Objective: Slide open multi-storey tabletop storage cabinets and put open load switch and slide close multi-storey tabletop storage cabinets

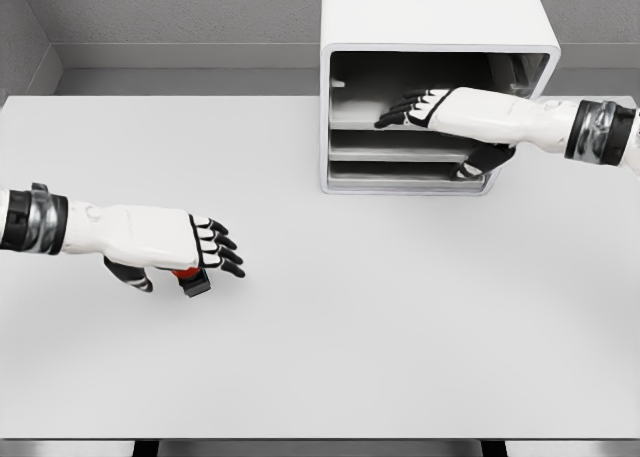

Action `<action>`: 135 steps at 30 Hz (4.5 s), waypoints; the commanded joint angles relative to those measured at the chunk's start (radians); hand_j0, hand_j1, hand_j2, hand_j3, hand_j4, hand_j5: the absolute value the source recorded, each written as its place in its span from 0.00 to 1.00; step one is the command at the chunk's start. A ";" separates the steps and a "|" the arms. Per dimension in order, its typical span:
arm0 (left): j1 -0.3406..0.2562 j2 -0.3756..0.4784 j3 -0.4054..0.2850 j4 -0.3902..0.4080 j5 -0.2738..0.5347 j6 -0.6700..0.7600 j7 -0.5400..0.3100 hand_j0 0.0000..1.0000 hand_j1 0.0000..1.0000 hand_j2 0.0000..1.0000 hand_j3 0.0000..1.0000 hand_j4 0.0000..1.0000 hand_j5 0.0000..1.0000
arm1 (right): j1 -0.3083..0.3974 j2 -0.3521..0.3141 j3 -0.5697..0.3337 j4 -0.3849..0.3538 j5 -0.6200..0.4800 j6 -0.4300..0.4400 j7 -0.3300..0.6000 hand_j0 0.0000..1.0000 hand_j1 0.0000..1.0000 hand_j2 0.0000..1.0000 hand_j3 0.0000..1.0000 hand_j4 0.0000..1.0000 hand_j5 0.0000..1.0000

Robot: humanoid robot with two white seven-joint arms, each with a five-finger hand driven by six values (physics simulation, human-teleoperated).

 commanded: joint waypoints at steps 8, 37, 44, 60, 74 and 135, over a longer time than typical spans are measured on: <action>0.005 -0.008 -0.003 0.009 -0.059 0.002 0.000 1.00 1.00 1.00 1.00 1.00 1.00 | -0.049 0.068 0.019 0.158 0.016 0.013 -0.001 1.00 1.00 1.00 1.00 1.00 1.00; 0.005 -0.078 -0.003 0.093 -0.151 0.002 0.000 0.98 0.98 0.98 0.98 0.98 0.98 | -0.014 -0.011 0.035 0.020 0.118 -0.002 -0.001 1.00 1.00 1.00 1.00 1.00 1.00; 0.003 -0.089 -0.003 0.087 -0.147 0.002 0.000 0.94 0.94 0.94 0.94 0.94 0.94 | 0.023 -0.061 0.023 -0.069 0.116 -0.022 -0.001 1.00 1.00 1.00 1.00 1.00 1.00; 0.020 -0.080 -0.004 0.083 -0.148 0.002 0.000 0.66 0.66 0.66 0.66 0.66 0.66 | 0.187 -0.175 -0.128 -0.212 0.072 -0.067 -0.001 1.00 1.00 1.00 1.00 1.00 1.00; 0.017 -0.074 -0.001 0.083 -0.148 0.002 0.000 0.45 0.45 0.45 0.45 0.45 0.45 | 0.413 -0.354 -0.517 -0.291 -0.247 -0.067 -0.001 1.00 1.00 1.00 1.00 1.00 1.00; -0.529 -0.714 -0.055 0.491 0.076 0.002 0.000 0.46 0.46 0.46 0.46 0.46 0.46 | 0.578 -0.345 -0.327 -0.313 -0.137 -0.067 -0.001 0.64 0.64 0.64 0.64 0.64 0.64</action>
